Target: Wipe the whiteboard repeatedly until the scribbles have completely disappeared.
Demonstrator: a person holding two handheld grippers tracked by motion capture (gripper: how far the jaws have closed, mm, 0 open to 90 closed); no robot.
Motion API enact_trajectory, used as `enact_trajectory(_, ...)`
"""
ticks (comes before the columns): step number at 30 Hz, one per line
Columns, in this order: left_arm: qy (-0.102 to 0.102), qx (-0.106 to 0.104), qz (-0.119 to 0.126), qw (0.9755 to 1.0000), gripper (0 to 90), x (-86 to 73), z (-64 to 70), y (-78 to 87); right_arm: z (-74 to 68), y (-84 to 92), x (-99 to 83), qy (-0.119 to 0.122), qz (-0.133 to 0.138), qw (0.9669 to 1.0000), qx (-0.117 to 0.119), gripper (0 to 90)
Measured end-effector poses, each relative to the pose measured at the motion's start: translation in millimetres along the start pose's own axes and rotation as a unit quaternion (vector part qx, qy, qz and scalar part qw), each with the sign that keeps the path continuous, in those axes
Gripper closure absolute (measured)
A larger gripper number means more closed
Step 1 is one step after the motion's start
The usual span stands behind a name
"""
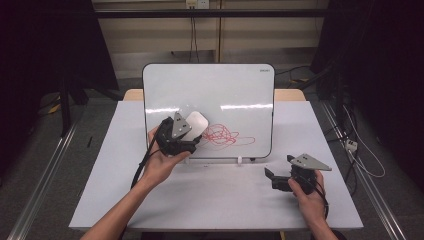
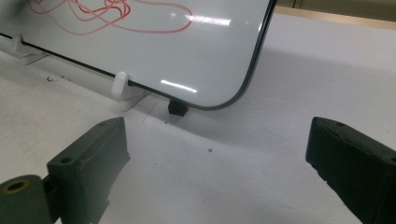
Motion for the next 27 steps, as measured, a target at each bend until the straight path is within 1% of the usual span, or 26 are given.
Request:
enact_trajectory(1, 0.004, 0.004, -0.002, 1.0000, 31.0, -1.7, 0.4, -3.5, 0.1, 0.1, 0.0, 0.000, 0.000, 1.0000, 0.000, 5.8)
enact_trajectory(2, 0.004, 0.004, -0.002, 1.0000, 31.0, -1.7, 0.4, -3.5, 0.1, 0.1, 0.0, 0.000, 0.000, 1.0000, 0.000, 5.8)
enact_trajectory(3, 0.000, 0.011, -0.005, 0.9999, 31.0, -2.8, -1.9, -6.0, 0.1, 0.2, 0.0, 0.000, 0.000, 1.0000, 0.000, 5.8)
enact_trajectory(5, 0.001, 0.016, -0.005, 0.9999, 31.0, -3.0, -3.7, -7.1, 0.1, 0.3, 0.1, 0.000, 0.001, 1.0000, 0.000, 5.8)
enact_trajectory(7, -0.005, 0.026, -0.004, 0.9996, 31.0, -3.1, -5.5, -8.4, 0.2, 0.4, 0.0, 0.000, 0.001, 1.0000, -0.001, 5.8)
enact_trajectory(8, -0.013, 0.030, -0.008, 0.9994, 31.0, -3.8, -7.1, -8.9, 0.1, 0.4, 0.0, -0.001, 0.001, 1.0000, 0.000, 5.8)
enact_trajectory(9, -0.008, 0.032, -0.007, 0.9994, 31.0, -4.4, -7.0, -10.2, 0.2, 0.3, 0.0, -0.001, 0.000, 1.0000, 0.000, 5.8)
enact_trajectory(10, -0.018, 0.040, -0.013, 0.9989, 31.0, -5.4, -8.4, -11.0, 0.2, 0.2, -0.1, 0.000, 0.000, 1.0000, 0.000, 5.8)
enact_trajectory(13, -0.017, 0.044, -0.013, 0.9988, 31.0, -6.7, -8.9, -13.6, -0.2, 0.1, 0.2, 0.000, 0.001, 1.0000, 0.001, 5.8)
enact_trajectory(14, -0.023, 0.046, -0.019, 0.9985, 31.0, -7.1, -8.2, -14.8, -0.2, 0.1, 0.3, 0.001, 0.001, 1.0000, 0.000, 5.8)
enact_trajectory(17, -0.027, 0.049, -0.012, 0.9983, 31.0, -6.9, -7.2, -17.0, 0.1, 0.2, 0.2, 0.000, 0.001, 1.0000, 0.000, 5.8)
enact_trajectory(18, -0.031, 0.052, -0.016, 0.9981, 31.0, -7.2, -7.2, -17.3, 0.2, 0.2, 0.1, -0.001, 0.001, 1.0000, 0.000, 5.8)
enact_trajectory(19, -0.031, 0.052, -0.016, 0.9981, 30.9, -7.2, -7.2, -17.3, 0.2, 0.2, 0.1, -0.001, 0.001, 1.0000, 0.000, 5.8)
enact_trajectory(20, -0.026, 0.054, -0.013, 0.9981, 31.0, -7.6, -6.5, -19.0, 0.2, 0.3, 0.1, -0.001, 0.001, 1.0000, 0.000, 5.8)
enact_trajectory(24, -0.030, 0.060, -0.013, 0.9977, 30.7, -8.4, -6.8, -21.5, 0.1, 0.5, 0.3, 0.000, 0.002, 1.0000, 0.000, 5.8)
enact_trajectory(25, -0.034, 0.063, -0.016, 0.9973, 30.6, -9.0, -6.7, -22.0, 0.1, 0.6, 0.2, 0.000, 0.002, 1.0000, 0.000, 5.8)
enact_trajectory(26, -0.034, 0.062, -0.017, 0.9973, 30.3, -9.2, -6.4, -22.5, 0.2, 0.6, 0.2, 0.001, 0.002, 1.0000, 0.000, 5.8)
enact_trajectory(27, -0.040, 0.064, -0.019, 0.9970, 30.0, -9.5, -6.9, -22.9, 0.2, 0.6, 0.2, 0.000, 0.002, 1.0000, 0.000, 5.8)
Point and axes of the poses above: each handheld gripper's, and its own axes: y roughly backward along the jaws, x roughly out of its top, z roughly to its right, the point moved 6 cm from there along -y, roughly forward along the jaws, and after that the axes turned 11 degrees about y, right-handed, at the moved point
